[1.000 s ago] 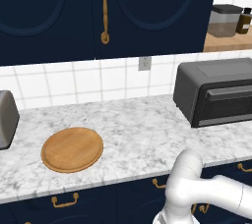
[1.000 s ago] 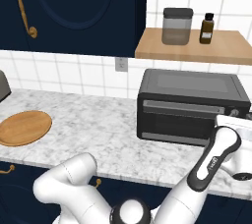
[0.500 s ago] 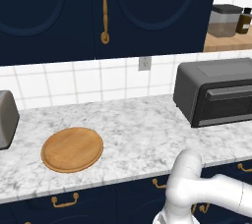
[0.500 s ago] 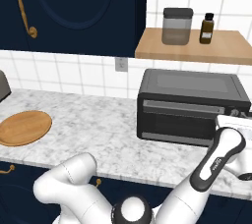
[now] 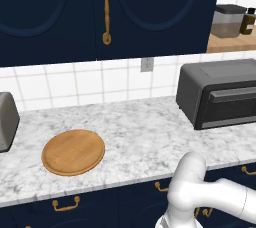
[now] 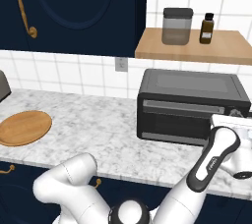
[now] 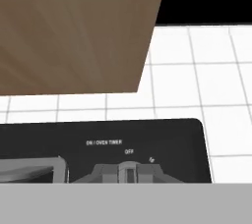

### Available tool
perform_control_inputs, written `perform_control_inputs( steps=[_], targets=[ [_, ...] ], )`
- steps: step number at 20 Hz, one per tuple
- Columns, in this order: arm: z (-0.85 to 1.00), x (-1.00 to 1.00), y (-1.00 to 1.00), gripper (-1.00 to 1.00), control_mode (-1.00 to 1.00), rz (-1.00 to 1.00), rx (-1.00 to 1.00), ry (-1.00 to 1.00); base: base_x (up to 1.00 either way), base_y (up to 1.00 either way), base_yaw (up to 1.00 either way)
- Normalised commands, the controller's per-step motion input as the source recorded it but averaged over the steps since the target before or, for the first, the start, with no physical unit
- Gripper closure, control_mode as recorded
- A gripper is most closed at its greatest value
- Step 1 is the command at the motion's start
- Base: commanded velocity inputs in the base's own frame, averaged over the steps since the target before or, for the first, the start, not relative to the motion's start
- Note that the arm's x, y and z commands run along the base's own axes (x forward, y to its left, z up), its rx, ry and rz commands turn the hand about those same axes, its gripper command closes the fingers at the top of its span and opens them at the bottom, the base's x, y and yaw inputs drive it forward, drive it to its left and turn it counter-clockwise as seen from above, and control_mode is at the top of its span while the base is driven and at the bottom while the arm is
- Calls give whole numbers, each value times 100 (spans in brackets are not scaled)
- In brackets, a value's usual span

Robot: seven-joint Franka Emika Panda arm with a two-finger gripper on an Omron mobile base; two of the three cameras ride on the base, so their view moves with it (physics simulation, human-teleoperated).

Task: Pick up the kebab skewer and baguette bread, and place them inside the toaster oven. Close the toaster oven door and start by setting the timer.

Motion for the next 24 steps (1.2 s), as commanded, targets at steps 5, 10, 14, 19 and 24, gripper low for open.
perform_control_inputs(
  steps=[5,10,14,19,24],
  targets=[
    [0,18,21,100,-100,0,0,0,0,0,0],
    [0,0,23,100,-100,-1,0,0,0,0,0],
    [0,1,38,100,-100,-7,6,1,0,0,0],
    [7,8,45,100,-100,-8,11,11,0,0,0],
    [12,14,25,100,-100,-2,14,9,0,0,0]
  ],
)
